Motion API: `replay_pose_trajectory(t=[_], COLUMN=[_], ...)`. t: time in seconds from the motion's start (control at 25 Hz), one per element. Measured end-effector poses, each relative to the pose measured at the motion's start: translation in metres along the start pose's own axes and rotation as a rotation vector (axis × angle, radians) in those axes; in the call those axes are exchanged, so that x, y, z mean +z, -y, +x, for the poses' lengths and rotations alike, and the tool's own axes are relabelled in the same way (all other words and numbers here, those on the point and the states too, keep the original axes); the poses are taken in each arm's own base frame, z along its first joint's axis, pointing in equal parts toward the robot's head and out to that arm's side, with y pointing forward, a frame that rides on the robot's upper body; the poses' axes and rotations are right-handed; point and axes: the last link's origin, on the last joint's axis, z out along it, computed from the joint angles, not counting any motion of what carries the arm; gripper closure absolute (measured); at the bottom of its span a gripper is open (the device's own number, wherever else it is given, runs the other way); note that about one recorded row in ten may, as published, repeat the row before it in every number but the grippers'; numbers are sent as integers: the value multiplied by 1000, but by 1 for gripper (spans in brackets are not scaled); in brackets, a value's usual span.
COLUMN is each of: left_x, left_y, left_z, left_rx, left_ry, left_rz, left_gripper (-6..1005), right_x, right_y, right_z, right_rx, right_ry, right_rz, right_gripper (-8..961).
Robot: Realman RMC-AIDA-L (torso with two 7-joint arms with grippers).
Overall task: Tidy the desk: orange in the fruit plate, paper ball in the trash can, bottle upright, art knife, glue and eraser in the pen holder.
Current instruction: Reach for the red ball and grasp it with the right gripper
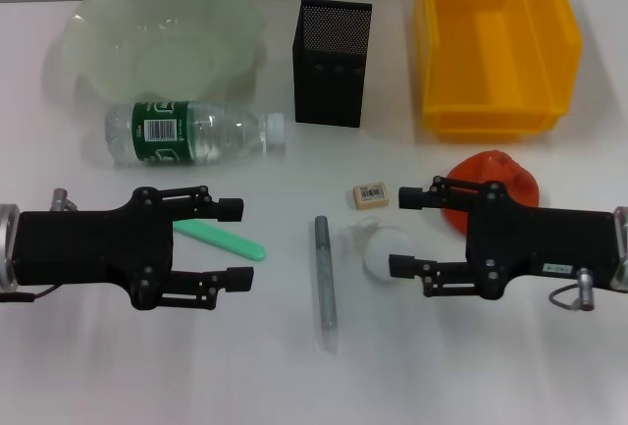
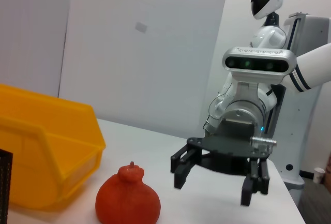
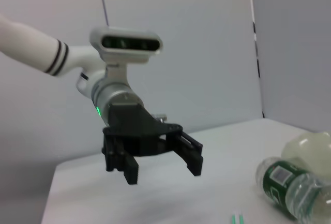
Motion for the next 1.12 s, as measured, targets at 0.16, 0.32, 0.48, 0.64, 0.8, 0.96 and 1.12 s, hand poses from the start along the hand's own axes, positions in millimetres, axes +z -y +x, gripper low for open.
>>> replay_pose_trajectory(t=[0.16,0.32,0.48,0.64,0.8,0.96,1.12], left_x=[0,0,0,0,1,2,2], left_y=[0,0,1,3,3,3,3], left_z=[0,0,1,3,3,3,2], left_rx=[0,-2,-5,-5,-6,-7,-10], left_ry=[-2,-5,-8,-13,-14,-14,-14], left_rz=[2,3,5,12,11,12,13], left_gripper=[210,211,212,213,214,216,217], right_x=[-24,-42,-63,-80,-89,-90,-89], right_y=[1,3,8,12,18,29,33], right_z=[-12,-13,-11,-9,-3,9,13], right_rx=[0,-1,2,0,1,17,21], right_ry=[61,72,60,49,4,-71,-94], right_rz=[8,46,117,187,255,329,364], right_gripper=[137,139,140,142,144,145,147])
